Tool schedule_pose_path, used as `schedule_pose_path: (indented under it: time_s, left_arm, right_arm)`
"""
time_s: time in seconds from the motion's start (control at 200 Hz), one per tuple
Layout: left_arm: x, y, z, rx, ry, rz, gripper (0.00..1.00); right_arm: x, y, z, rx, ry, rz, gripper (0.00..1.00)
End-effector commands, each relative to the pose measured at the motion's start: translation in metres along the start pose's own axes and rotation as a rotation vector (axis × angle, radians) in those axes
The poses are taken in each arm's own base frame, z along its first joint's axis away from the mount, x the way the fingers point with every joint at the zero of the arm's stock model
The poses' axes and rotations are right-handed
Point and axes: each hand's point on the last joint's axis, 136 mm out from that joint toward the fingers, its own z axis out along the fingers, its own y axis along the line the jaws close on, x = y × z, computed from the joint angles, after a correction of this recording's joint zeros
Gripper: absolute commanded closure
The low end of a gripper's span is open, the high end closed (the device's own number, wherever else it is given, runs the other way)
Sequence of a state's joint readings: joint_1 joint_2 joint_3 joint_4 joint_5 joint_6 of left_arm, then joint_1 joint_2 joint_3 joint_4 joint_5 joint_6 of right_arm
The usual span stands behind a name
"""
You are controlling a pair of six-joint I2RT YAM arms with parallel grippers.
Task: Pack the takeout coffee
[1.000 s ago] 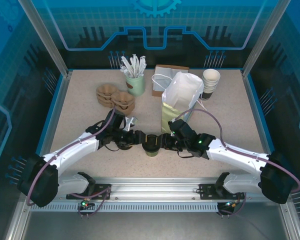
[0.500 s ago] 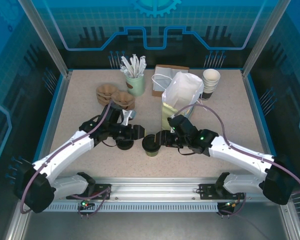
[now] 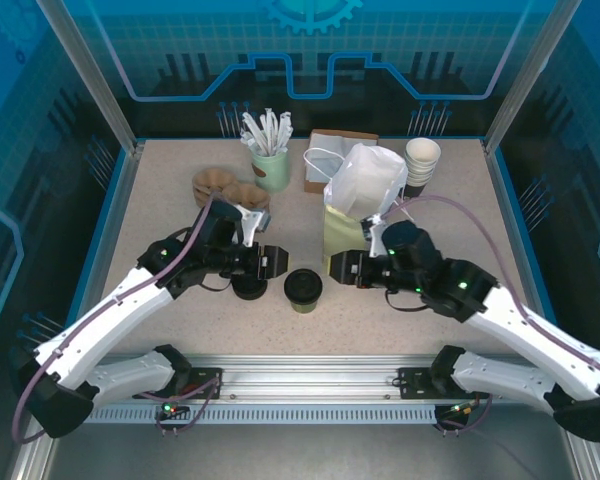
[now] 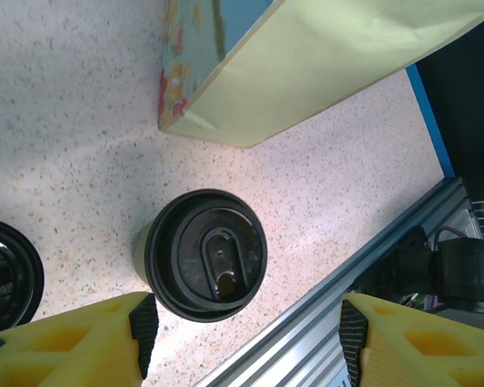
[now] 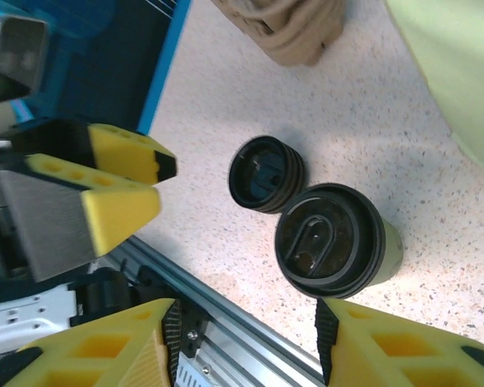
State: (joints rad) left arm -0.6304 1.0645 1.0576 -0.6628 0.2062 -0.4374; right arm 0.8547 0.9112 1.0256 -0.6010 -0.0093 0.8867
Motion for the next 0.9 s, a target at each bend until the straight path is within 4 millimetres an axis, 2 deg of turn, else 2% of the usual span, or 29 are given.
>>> schedule_pose_path:
  time_s: [0.0, 0.215, 0.35, 0.59, 0.685, 0.83, 0.896]
  left_arm:
    - [-0.01, -0.003, -0.018, -0.073, -0.051, 0.089, 0.37]
    - [-0.038, -0.011, -0.037, -0.114, -0.16, 0.147, 0.33]
    - [-0.058, -0.013, -0.046, -0.153, -0.217, 0.174, 0.27]
    - [-0.09, -0.008, -0.055, -0.218, -0.28, 0.173, 0.21]
    - [-0.102, 0.001, -0.057, -0.236, -0.316, 0.144, 0.16]
    - [-0.118, 0.02, -0.059, -0.281, -0.361, 0.097, 0.14]
    - [-0.123, 0.031, -0.059, -0.307, -0.378, 0.07, 0.09]
  right_arm:
    - [-0.012, -0.007, -0.038, 0.065, -0.042, -0.058, 0.5]
    - [-0.052, -0.022, -0.09, 0.144, -0.163, -0.052, 0.43]
    - [-0.076, -0.035, -0.104, 0.2, -0.209, -0.014, 0.4]
    - [-0.113, -0.062, -0.099, 0.315, -0.222, 0.07, 0.36]
    - [-0.125, -0.073, -0.093, 0.366, -0.218, 0.076, 0.35]
    - [-0.137, -0.087, -0.084, 0.416, -0.195, 0.088, 0.35]
    - [-0.14, -0.091, -0.082, 0.424, -0.197, 0.089, 0.35]
